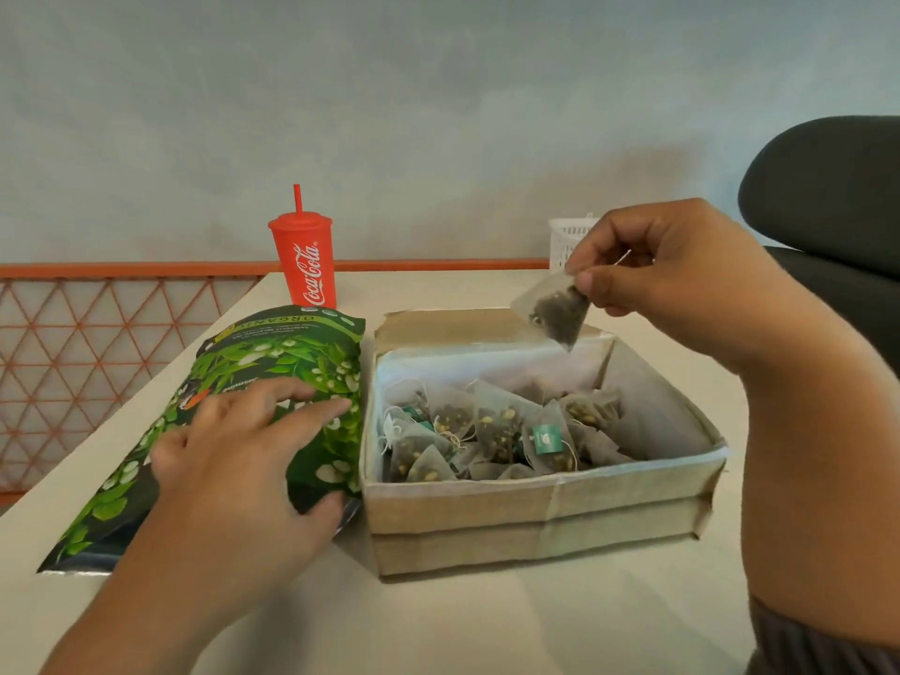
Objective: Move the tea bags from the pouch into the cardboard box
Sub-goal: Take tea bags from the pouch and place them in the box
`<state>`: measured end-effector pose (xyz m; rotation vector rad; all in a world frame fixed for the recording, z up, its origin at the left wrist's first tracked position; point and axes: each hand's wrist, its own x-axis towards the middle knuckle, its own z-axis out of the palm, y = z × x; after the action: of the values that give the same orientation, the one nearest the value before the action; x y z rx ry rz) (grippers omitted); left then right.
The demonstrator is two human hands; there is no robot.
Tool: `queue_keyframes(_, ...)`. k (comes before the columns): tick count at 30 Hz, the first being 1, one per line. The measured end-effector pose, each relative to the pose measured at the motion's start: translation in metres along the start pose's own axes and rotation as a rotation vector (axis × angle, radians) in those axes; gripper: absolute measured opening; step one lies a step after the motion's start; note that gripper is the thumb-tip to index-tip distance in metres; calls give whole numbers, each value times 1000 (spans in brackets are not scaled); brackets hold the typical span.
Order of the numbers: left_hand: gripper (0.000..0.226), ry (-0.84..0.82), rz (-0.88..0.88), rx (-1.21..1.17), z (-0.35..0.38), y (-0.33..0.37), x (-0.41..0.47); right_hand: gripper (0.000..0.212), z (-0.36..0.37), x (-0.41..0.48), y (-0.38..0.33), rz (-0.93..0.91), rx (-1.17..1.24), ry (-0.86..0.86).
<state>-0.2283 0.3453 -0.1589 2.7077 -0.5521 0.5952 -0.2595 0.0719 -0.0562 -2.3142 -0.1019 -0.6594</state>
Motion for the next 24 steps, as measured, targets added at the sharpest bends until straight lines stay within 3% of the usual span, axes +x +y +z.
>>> queue_keyframes(3, 71, -69, -92, 30, 1, 0, 1, 23, -12, -2, 9, 63, -120, -41)
queue_keyframes(10, 47, 230, -124, -102, 13, -10, 10, 14, -14, -5, 22, 254, -316, -372)
queue_keyframes(16, 35, 423, -290, -173, 11, -6, 9, 18, 26, 1, 9, 150, -344, -511)
queue_keyframes(19, 31, 488, -277, -208, 10, -6, 7, 23, 48, 1, 9, 119, -439, -589)
queue_keyframes(24, 30, 521, -255, -220, 9, -6, 7, 10, 58, 3, 16, 142, -505, -599)
